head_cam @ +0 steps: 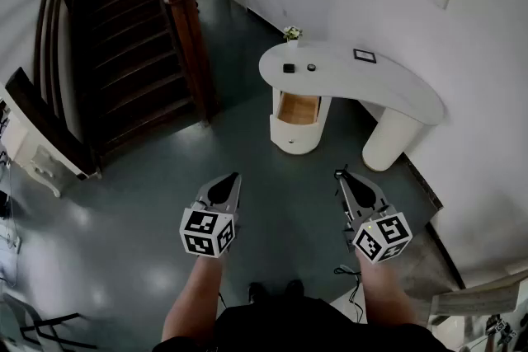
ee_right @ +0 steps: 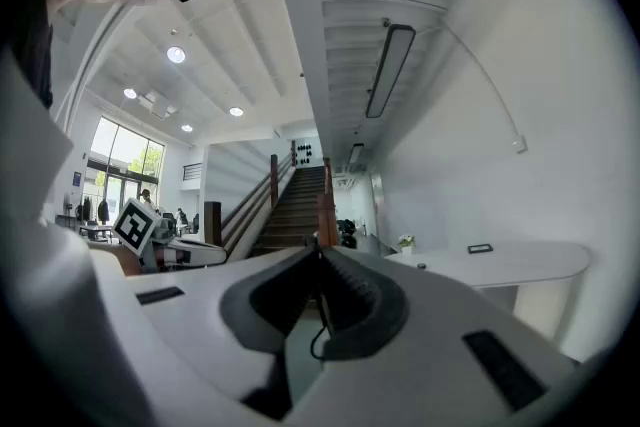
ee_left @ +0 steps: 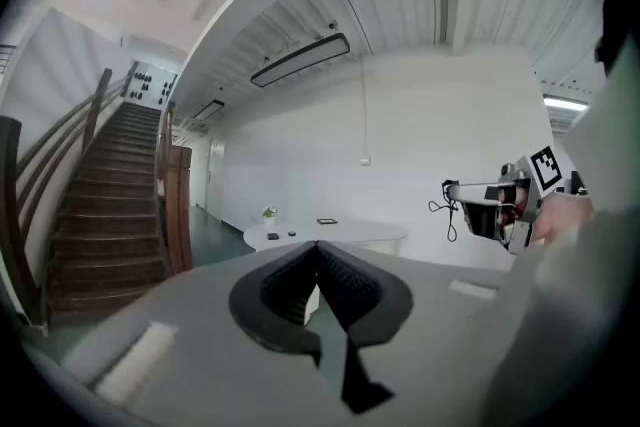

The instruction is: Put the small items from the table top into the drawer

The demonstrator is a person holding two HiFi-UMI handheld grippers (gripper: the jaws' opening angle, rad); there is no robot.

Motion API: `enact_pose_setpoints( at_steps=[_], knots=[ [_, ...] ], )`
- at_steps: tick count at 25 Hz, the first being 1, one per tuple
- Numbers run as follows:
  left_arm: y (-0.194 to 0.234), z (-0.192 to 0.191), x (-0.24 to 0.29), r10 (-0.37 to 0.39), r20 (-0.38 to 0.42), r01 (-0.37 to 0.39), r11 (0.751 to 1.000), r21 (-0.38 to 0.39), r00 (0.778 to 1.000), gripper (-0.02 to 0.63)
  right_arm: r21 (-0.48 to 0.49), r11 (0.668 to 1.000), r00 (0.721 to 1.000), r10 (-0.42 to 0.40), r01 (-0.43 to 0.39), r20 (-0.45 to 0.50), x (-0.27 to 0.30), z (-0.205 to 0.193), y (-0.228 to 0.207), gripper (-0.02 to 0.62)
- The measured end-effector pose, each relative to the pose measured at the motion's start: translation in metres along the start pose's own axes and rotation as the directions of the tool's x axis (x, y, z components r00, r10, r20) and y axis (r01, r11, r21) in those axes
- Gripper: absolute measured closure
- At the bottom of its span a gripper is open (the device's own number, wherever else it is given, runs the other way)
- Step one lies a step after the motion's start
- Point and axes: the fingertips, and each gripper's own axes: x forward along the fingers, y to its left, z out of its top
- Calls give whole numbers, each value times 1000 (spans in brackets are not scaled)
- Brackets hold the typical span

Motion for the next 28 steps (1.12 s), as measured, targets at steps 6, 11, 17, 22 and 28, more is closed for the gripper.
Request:
enact_pose_setpoints(
  at_steps=[6,11,17,22,28],
  knots=[
    [0,-2,6,1,-2,-1,1000,-3,1000,595,5,1000,1000,3,-3,0,2,-3,-6,566],
    [-4,-2,10,-1,-6,1,1000,-5,1000,595,-3,1000,1000,-4,4,-2,-1,-3,-12,566],
    [-18,4,17,-9,-3,9,1000,10,1000,595,-14,1000,1000,4,-4,12,-9,2,-18,566],
    [-36,8,25,-10,1,10,1000,16,1000,595,-23,1000,1000,17,-16,22,-21,4,-30,566],
    [-58,23,29,-22,20,21,999,36,1000,595,-15,1000,999,17,-16,31,-41,9,-43,566]
  ],
)
